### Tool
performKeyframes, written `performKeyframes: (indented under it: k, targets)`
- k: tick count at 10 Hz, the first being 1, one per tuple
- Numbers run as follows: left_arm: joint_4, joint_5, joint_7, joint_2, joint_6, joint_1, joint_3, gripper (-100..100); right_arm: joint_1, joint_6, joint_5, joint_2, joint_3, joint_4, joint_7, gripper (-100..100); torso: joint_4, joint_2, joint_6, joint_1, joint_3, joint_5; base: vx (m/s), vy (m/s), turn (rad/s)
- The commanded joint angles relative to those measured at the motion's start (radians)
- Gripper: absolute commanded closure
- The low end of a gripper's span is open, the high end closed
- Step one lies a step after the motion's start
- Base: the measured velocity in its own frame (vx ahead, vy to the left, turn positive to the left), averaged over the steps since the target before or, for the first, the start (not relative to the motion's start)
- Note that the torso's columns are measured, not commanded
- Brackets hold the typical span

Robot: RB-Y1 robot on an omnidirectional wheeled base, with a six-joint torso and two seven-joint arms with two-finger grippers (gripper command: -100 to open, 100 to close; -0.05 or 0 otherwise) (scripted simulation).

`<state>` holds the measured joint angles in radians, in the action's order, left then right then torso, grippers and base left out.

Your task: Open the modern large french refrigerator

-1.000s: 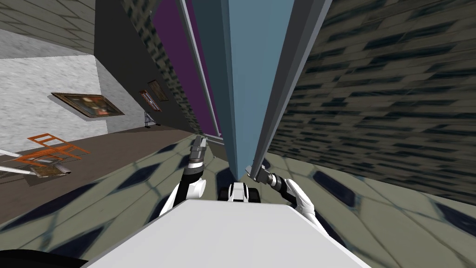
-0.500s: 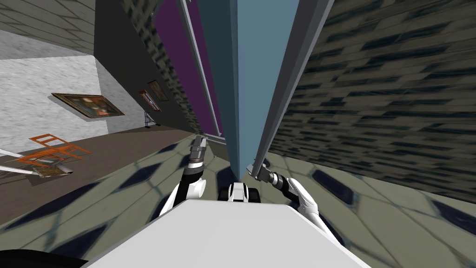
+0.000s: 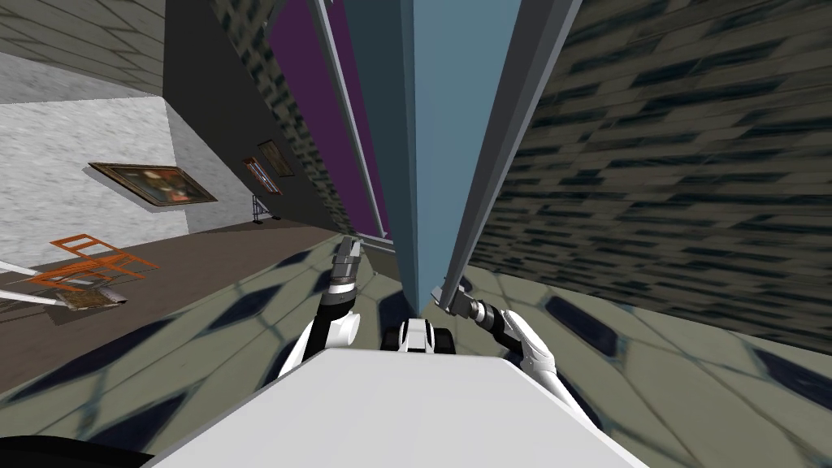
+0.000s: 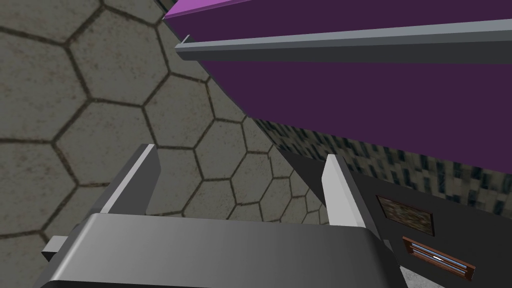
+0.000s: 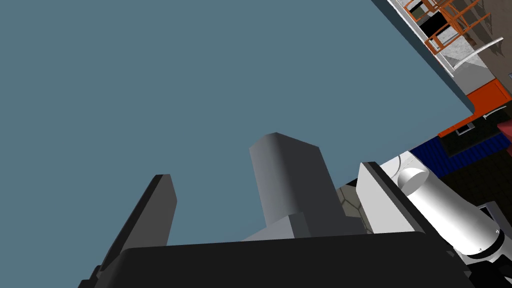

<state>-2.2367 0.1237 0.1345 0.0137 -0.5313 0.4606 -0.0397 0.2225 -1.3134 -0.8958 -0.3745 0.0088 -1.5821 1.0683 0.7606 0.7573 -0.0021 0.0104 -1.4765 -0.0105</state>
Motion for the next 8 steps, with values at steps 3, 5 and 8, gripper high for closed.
performKeyframes:
  k: [3, 5, 8]
  targets:
    - [0.0, 0.0, 0.0, 0.0, 0.0, 0.0, 0.0, 0, -0.033, -0.009, 0.031, 0.004, -0.012, -0.025, -0.019, -100, 0.002, 0.002, 0.0, 0.001, -0.001, -0.001, -0.008, 0.003, 0.001]
    - [0.0, 0.0, 0.0, 0.0, 0.0, 0.0, 0.0, 0, -0.033, -0.009, 0.031, 0.004, -0.012, -0.025, -0.019, -100, 0.003, 0.003, 0.0, 0.001, -0.001, -0.001, 0.001, -0.003, -0.008]
    - [0.0, 0.0, 0.0, 0.0, 0.0, 0.0, 0.0, 0, -0.033, -0.009, 0.031, 0.004, -0.012, -0.025, -0.019, -100, 0.002, 0.002, 0.001, 0.0, 0.0, -0.001, 0.0, -0.001, -0.007]
